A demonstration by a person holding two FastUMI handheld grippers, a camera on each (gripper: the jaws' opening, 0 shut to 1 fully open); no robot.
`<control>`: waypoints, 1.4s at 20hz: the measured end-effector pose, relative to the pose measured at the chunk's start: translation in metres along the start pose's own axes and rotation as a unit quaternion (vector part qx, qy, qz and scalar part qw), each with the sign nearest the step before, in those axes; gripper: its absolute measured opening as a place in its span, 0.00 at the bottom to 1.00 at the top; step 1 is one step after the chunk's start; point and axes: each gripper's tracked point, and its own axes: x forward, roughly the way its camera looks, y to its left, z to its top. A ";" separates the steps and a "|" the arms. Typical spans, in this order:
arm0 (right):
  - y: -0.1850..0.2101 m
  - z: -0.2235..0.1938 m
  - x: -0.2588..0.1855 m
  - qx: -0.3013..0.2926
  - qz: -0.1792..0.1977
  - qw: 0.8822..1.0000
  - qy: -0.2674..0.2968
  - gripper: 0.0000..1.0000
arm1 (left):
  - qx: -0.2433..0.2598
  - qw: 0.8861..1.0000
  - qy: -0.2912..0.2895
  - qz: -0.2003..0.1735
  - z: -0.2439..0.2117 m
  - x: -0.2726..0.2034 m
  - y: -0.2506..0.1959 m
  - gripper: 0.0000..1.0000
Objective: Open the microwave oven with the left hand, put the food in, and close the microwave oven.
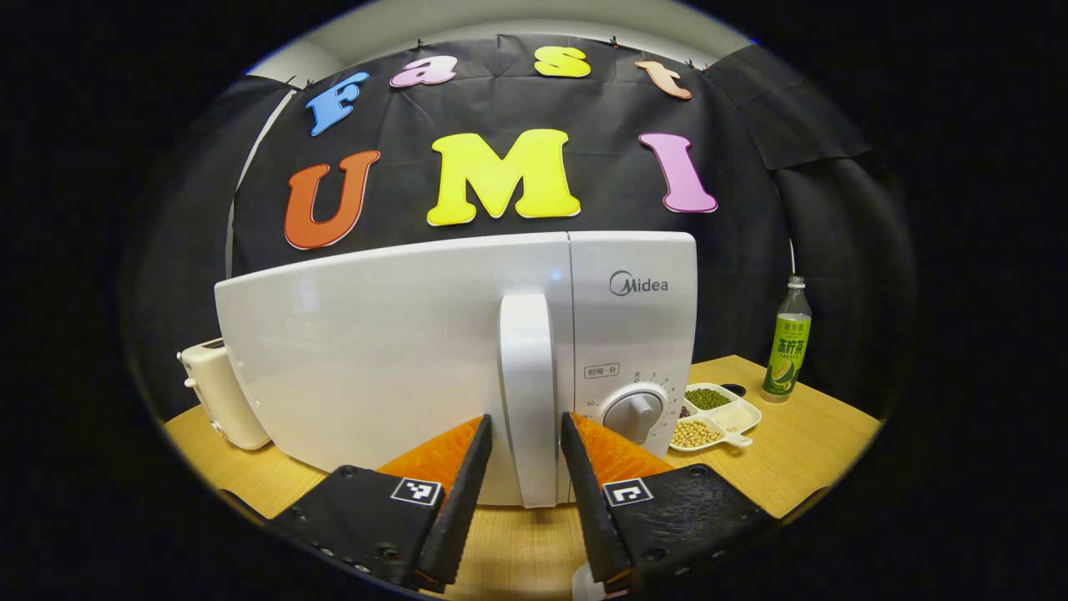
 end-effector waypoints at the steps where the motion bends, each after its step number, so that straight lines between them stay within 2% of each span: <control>1: -0.004 -0.005 0.002 0.002 -0.003 1.000 0.002 1.00 | 0.008 1.000 -0.005 0.005 0.000 0.001 -0.001 0.49; 2: -0.007 -0.009 0.005 0.002 -0.006 1.000 0.006 1.00 | 0.019 1.000 -0.011 0.008 0.003 -0.003 -0.002 0.42; 3: -0.009 -0.014 0.007 0.003 -0.009 1.000 0.011 1.00 | 0.028 0.999 -0.015 0.016 0.002 0.000 -0.002 0.17; 4: -0.011 -0.017 0.010 0.005 -0.012 1.000 0.016 1.00 | 0.027 0.999 -0.014 0.017 0.002 0.002 -0.002 0.27; 5: -0.014 -0.022 0.012 0.009 -0.014 1.000 0.021 1.00 | 0.013 1.000 -0.010 0.013 0.000 0.002 -0.002 0.27; 6: -0.015 -0.027 0.014 0.013 -0.015 0.999 0.028 0.91 | -0.014 1.000 -0.005 0.008 -0.001 -0.002 -0.002 0.27; 7: -0.017 -0.032 0.016 0.017 -0.016 0.999 0.034 1.00 | -0.031 1.000 -0.002 0.004 -0.001 0.000 -0.003 0.16; 9: -0.020 -0.037 0.020 0.020 -0.019 0.999 0.040 1.00 | -0.033 0.999 0.006 -0.001 -0.002 -0.001 -0.004 0.16; 10: -0.022 -0.039 0.022 0.019 -0.022 0.999 0.041 0.91 | -0.034 0.999 0.009 -0.006 -0.002 -0.001 -0.005 0.16; 13: -0.026 -0.043 0.022 0.024 -0.028 0.998 0.043 0.91 | -0.042 0.999 0.016 -0.021 -0.003 -0.003 -0.007 0.16; 15: -0.029 -0.047 0.019 0.024 -0.031 0.998 0.047 0.91 | -0.023 0.999 0.020 -0.018 -0.005 -0.007 -0.007 0.16; 16: -0.031 -0.047 0.017 0.023 -0.033 0.998 0.049 1.00 | -0.013 1.000 0.017 -0.017 -0.004 -0.010 -0.006 0.16; 17: -0.033 -0.046 0.016 0.021 -0.035 0.998 0.047 1.00 | -0.013 1.000 0.012 -0.019 -0.004 -0.012 -0.006 0.16; 18: -0.036 -0.045 0.014 0.019 -0.039 0.998 0.046 0.91 | -0.021 0.999 0.008 -0.024 -0.003 -0.014 -0.008 0.16; 21: -0.037 -0.038 0.009 0.011 -0.040 0.999 0.033 0.91 | -0.056 0.998 0.022 -0.030 -0.005 -0.016 -0.008 0.15; 22: -0.035 -0.037 0.006 0.008 -0.038 0.999 0.031 1.00 | -0.054 0.998 0.019 -0.027 -0.005 -0.018 -0.008 0.16; 23: -0.034 -0.037 0.005 0.006 -0.034 0.999 0.029 1.00 | -0.045 0.999 0.018 -0.023 -0.005 -0.019 -0.008 0.16; 24: -0.032 -0.038 0.003 0.004 -0.031 0.999 0.029 0.91 | -0.050 0.998 0.016 -0.021 -0.004 -0.020 -0.008 0.16; 25: -0.031 -0.039 0.003 0.003 -0.029 0.999 0.029 0.91 | -0.045 0.999 0.014 -0.025 -0.003 -0.019 -0.010 0.16; 26: -0.031 -0.041 0.003 0.002 -0.028 0.999 0.030 1.00 | -0.049 0.998 0.017 -0.032 -0.005 -0.016 -0.010 0.16; 27: -0.030 -0.044 0.004 0.002 -0.027 0.999 0.033 0.91 | -0.044 0.998 0.017 -0.040 -0.003 -0.016 -0.012 0.15; 28: -0.030 -0.047 0.005 0.003 -0.025 0.999 0.037 1.00 | -0.043 0.998 0.015 -0.041 -0.002 -0.014 -0.011 0.16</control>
